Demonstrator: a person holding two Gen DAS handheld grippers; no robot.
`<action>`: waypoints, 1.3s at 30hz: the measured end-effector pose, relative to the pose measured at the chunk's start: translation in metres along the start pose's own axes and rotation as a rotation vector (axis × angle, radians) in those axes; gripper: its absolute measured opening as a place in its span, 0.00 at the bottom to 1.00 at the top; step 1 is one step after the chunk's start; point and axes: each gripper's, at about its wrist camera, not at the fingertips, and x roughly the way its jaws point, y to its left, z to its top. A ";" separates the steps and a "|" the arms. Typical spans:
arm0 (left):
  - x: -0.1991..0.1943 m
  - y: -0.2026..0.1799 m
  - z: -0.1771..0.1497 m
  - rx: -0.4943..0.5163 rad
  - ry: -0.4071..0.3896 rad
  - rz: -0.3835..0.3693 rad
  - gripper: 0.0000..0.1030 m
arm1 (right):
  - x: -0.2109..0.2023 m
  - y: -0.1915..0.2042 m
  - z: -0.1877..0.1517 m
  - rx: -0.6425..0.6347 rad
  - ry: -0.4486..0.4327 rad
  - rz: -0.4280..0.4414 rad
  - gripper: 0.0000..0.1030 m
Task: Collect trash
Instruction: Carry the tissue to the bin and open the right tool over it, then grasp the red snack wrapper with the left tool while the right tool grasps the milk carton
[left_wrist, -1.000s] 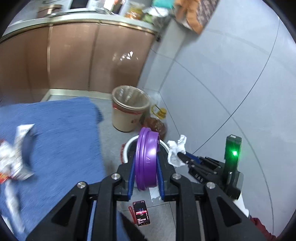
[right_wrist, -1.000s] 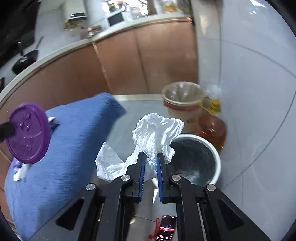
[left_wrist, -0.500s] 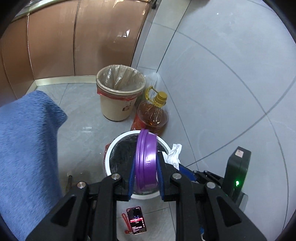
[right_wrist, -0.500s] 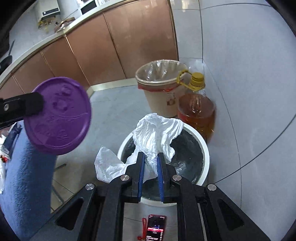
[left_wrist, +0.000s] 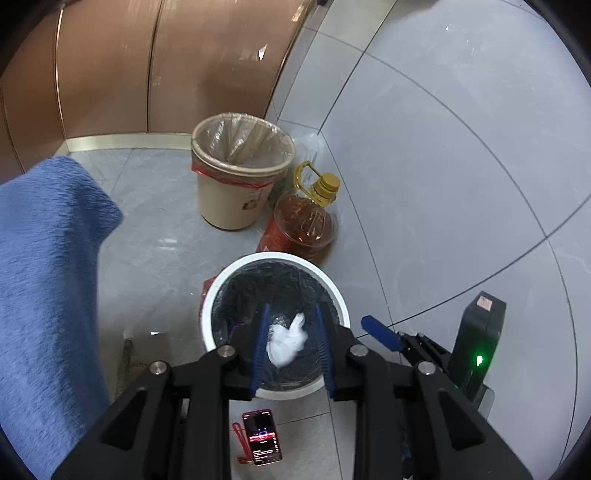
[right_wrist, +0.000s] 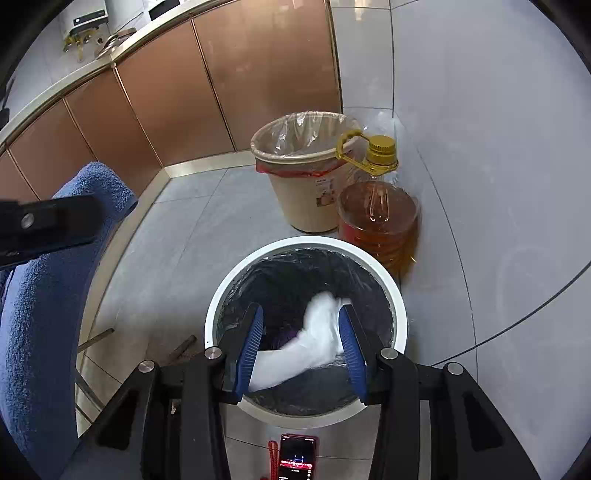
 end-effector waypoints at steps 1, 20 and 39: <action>-0.004 -0.001 0.000 -0.002 -0.007 0.001 0.24 | -0.003 0.001 0.000 0.001 -0.011 0.001 0.41; -0.190 0.006 -0.045 0.040 -0.255 0.044 0.25 | -0.150 0.080 0.004 -0.063 -0.225 0.089 0.45; -0.322 0.103 -0.112 -0.055 -0.382 0.192 0.36 | -0.265 0.199 -0.015 -0.239 -0.351 0.226 0.50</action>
